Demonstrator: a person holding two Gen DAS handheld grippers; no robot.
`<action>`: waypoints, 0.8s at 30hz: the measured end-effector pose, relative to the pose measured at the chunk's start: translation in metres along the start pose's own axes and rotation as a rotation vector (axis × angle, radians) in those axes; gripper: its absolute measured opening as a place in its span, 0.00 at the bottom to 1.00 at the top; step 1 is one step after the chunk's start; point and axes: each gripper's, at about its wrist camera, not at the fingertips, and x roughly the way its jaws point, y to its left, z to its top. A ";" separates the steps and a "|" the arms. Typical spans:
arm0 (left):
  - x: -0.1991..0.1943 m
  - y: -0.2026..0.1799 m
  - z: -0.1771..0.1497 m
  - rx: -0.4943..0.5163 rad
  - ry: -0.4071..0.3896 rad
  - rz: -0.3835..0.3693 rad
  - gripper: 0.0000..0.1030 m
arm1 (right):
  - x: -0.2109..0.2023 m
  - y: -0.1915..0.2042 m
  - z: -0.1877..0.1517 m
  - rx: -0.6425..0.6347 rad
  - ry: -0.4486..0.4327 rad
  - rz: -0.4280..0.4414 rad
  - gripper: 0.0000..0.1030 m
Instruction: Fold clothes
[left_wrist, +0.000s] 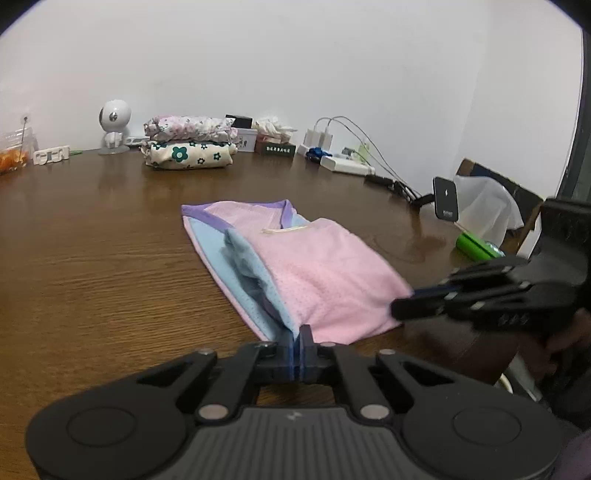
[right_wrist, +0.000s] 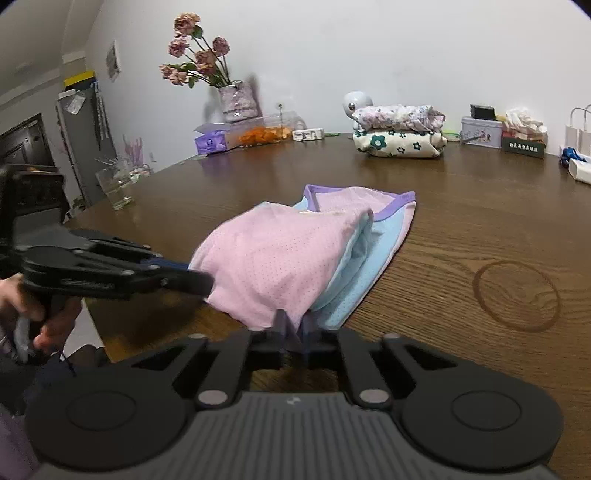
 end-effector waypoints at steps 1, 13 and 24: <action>-0.005 0.000 0.001 0.020 0.000 -0.007 0.01 | -0.006 0.001 0.001 -0.016 -0.005 0.000 0.05; -0.027 0.011 0.019 -0.030 -0.031 -0.056 0.49 | -0.050 0.013 0.020 -0.072 -0.058 -0.035 0.34; 0.042 -0.007 0.028 -0.063 0.058 0.000 0.30 | 0.029 -0.002 0.032 0.061 0.048 -0.115 0.17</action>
